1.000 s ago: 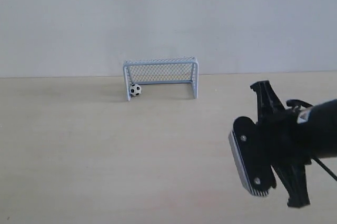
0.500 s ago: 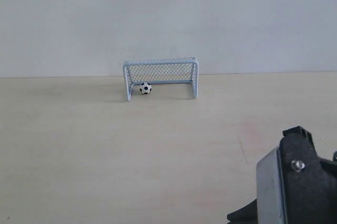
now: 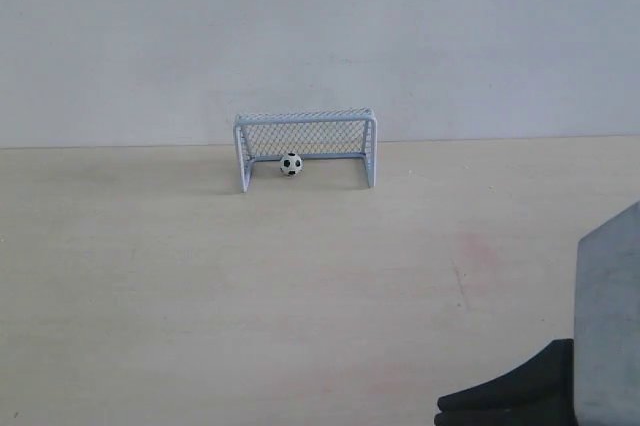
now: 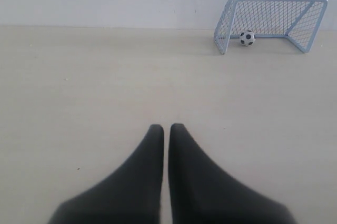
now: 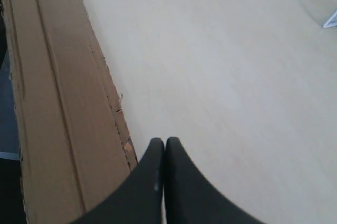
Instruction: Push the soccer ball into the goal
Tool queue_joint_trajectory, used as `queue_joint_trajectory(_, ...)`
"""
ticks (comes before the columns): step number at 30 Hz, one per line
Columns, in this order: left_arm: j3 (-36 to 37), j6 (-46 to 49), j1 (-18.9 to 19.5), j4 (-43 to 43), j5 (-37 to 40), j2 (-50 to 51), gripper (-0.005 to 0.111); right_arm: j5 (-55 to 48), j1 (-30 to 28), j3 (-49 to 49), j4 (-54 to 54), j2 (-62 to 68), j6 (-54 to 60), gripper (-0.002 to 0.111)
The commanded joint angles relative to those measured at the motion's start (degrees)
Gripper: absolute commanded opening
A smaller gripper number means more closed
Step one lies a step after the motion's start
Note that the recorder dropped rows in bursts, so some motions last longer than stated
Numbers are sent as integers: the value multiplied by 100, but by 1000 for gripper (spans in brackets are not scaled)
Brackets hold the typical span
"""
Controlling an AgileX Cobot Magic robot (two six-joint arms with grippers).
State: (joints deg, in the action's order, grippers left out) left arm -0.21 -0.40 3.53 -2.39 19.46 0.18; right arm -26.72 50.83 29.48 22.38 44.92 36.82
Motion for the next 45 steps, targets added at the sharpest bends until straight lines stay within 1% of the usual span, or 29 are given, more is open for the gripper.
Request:
queue_joint_trajectory(1, 21, -6, -16, 6, -13, -18, 4, -27, 17, -36, -1, -31, -28, 0)
queue_joint_trajectory(21, 21, -6, -16, 6, -13, -18, 4, 119, 17, -36, -13, -31, -37, 0)
queue_joint_trajectory(24, 21, -6, -16, 6, -13, -18, 4, 119, -201, -36, 43, -31, -37, 0)
queue_joint_trajectory(26, 21, -6, -16, 6, -13, -18, 4, 119, -518, -36, 43, -31, -37, 0)
queue_joint_trajectory(29, 21, -6, -16, 6, -13, -18, 4, 119, -1200, -36, 62, -31, -37, 0)
queue_joint_trajectory(32, 21, -6, -16, 6, -13, -18, 4, 119, -2204, -36, 248, -65, -51, 0)
queue_joint_trajectory(35, 21, -6, -16, 6, -13, -18, 4, 129, -3344, -36, 1099, -229, -97, 0)
queue_joint_trajectory(36, 21, -6, -16, 6, -13, -18, 4, 152, -3809, -36, 1362, -339, -97, 0)
queue_joint_trajectory(38, 21, -6, -16, 6, -13, -18, 4, 165, -4375, -36, 1778, -535, -97, 0)
queue_joint_trajectory(39, 21, -6, -16, 6, -13, -18, 4, 165, -4762, -36, 1978, -690, -97, 0)
queue_joint_trajectory(42, 21, -6, -16, 6, -13, -18, 4, 138, -5469, -36, 2128, -1130, -97, 0)
queue_joint_trajectory(45, 21, -6, -16, 6, -13, -18, 4, 128, -5828, -36, 2077, -1679, -70, 0)
